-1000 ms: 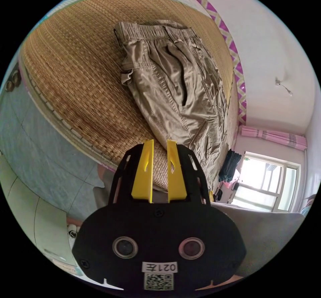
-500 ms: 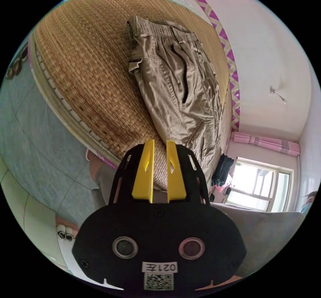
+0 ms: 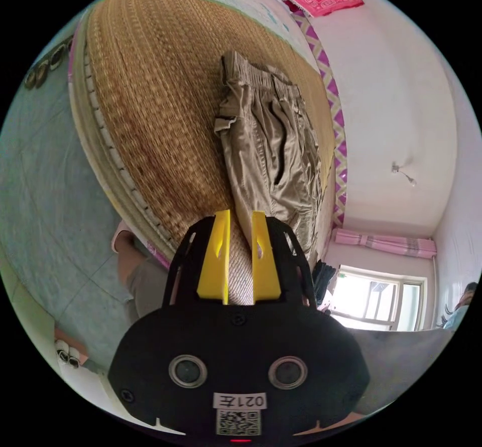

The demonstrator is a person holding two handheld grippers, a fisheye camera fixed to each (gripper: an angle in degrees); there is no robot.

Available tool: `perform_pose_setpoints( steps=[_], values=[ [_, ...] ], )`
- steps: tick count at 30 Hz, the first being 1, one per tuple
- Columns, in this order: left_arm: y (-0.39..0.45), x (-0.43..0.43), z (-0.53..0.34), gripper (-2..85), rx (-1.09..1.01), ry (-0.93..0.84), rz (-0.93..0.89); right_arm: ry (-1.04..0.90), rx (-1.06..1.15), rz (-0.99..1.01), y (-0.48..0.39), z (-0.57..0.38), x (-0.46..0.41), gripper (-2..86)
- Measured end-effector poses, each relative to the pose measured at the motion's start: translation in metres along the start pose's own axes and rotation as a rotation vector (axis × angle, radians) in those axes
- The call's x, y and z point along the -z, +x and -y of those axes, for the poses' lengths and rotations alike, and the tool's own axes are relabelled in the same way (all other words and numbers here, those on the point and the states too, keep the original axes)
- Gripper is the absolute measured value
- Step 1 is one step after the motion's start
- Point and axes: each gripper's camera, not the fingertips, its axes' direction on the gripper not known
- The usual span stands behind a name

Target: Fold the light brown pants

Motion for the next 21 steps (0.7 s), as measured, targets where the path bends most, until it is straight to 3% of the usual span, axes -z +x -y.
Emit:
perform_pose_setpoints(
  steps=[7,12,21],
  values=[
    [-0.003,-0.024,0.017,5.9,0.018,0.052,-0.009,-0.044,0.015,0.026,-0.01,0.014,-0.005,6.0],
    [-0.004,-0.035,0.018,0.1,0.014,0.023,0.003,0.03,-0.038,0.148,-0.004,0.013,0.001,2.9],
    [0.008,-0.052,0.029,-1.0,-0.002,-0.028,-0.003,0.041,-0.037,0.152,-0.009,0.025,-0.006,3.8]
  ],
)
